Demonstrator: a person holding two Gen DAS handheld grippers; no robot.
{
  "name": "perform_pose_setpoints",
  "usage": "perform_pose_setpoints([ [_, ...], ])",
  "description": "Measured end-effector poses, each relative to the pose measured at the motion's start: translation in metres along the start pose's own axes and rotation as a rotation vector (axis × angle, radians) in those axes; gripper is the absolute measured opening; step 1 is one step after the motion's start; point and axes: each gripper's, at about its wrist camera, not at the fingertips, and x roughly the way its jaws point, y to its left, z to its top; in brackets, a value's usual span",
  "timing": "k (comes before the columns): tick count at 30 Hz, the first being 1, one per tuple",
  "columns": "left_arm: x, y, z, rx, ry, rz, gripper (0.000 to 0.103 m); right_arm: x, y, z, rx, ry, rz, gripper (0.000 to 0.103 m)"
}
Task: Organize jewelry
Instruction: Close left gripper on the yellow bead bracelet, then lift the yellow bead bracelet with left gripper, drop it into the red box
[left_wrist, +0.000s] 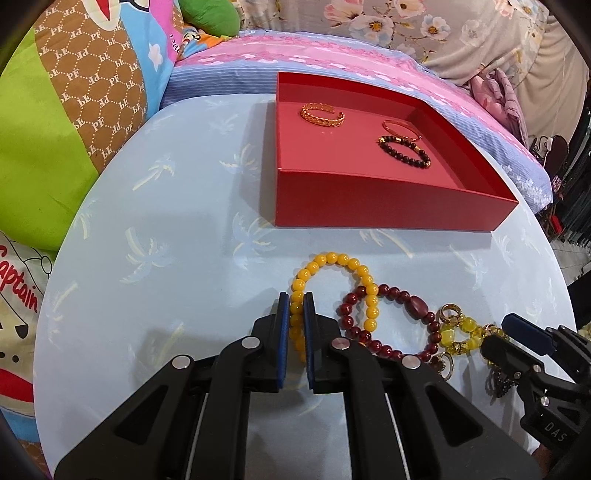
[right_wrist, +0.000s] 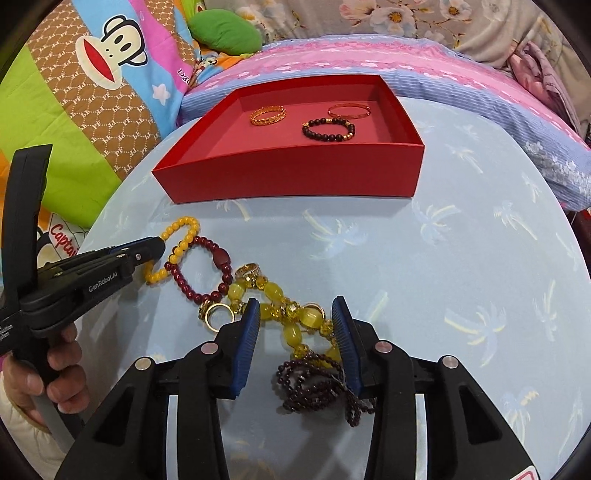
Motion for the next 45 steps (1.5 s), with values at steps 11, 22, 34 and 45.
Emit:
perform_pose_setpoints([
  [11, 0.001, -0.008, -0.001, 0.006, 0.000, -0.006, 0.007, -0.002, -0.010, 0.009, 0.028, -0.036, 0.003, 0.038],
  [22, 0.002, -0.013, 0.002, 0.006, 0.006, -0.042, 0.007, 0.015, -0.007, 0.014, 0.034, -0.018, 0.028, 0.019],
  [34, -0.016, -0.026, 0.008, 0.028, -0.022, -0.080, 0.007, 0.011, -0.006, 0.016, 0.035, -0.036, 0.015, 0.005],
  [45, -0.047, -0.050, 0.029, 0.096, -0.085, -0.126, 0.007, -0.011, -0.006, 0.033, 0.017, -0.099, 0.016, 0.005],
])
